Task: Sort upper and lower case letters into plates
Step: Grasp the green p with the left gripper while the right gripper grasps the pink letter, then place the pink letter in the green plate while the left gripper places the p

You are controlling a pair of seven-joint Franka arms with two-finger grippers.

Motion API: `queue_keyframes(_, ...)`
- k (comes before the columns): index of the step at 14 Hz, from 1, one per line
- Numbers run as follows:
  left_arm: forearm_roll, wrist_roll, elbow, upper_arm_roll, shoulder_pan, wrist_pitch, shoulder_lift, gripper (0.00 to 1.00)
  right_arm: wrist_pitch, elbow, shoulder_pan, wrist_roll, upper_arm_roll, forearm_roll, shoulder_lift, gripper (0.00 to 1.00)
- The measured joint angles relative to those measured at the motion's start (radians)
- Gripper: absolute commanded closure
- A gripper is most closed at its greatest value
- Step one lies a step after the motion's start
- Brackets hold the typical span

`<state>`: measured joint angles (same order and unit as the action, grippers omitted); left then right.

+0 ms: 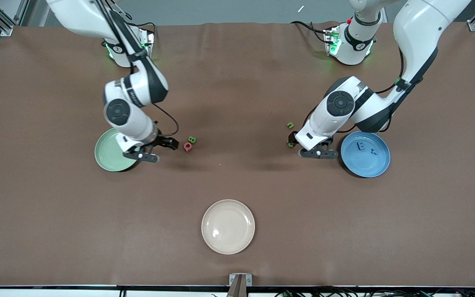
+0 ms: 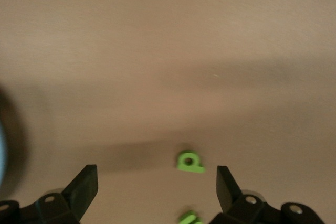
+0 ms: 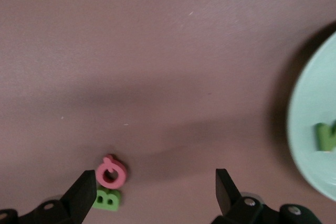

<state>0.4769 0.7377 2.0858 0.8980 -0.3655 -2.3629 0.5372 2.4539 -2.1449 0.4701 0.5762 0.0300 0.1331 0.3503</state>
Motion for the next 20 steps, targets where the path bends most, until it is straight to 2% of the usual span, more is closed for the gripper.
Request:
queue_keyframes(2,0.017,0.0,-0.006,-0.015,0.034,-0.017,0.03,0.01,0.065,0.0,0.042,0.087,0.0,0.0,0.042,0.04)
queue_keyframes(5,0.04,0.0,-0.009,-0.075,0.103,-0.048,0.05,0.01,0.143,0.0,0.094,0.172,0.0,0.0,0.093,0.11)
queue_keyframes(7,0.04,0.005,-0.008,-0.1,0.138,-0.054,0.059,0.02,0.161,0.0,0.104,0.186,0.001,0.0,0.11,0.2)
queue_keyframes(9,0.05,0.008,-0.007,-0.117,0.162,-0.067,0.066,0.02,0.166,-0.002,0.106,0.192,0.001,0.0,0.114,0.34)
queue_keyframes(11,0.084,0.009,0.002,-0.136,0.176,-0.091,0.076,0.07,0.188,-0.015,0.11,0.195,0.001,0.0,0.115,0.44)
queue_keyframes(14,0.137,0.02,0.015,-0.155,0.177,-0.111,0.106,0.2,0.206,-0.027,0.113,0.198,0.001,0.0,0.118,0.45)
queue_keyframes(15,0.142,0.028,0.016,-0.156,0.177,-0.111,0.113,0.26,0.206,-0.027,0.113,0.199,0.002,0.0,0.118,0.48)
queue_keyframes(17,0.146,0.044,0.017,-0.156,0.178,-0.111,0.121,0.36,0.204,-0.027,0.114,0.201,0.003,0.0,0.117,0.63)
queue_keyframes(20,0.149,0.069,0.017,-0.156,0.178,-0.111,0.12,0.43,0.199,-0.028,0.115,0.202,0.005,-0.001,0.11,0.97)
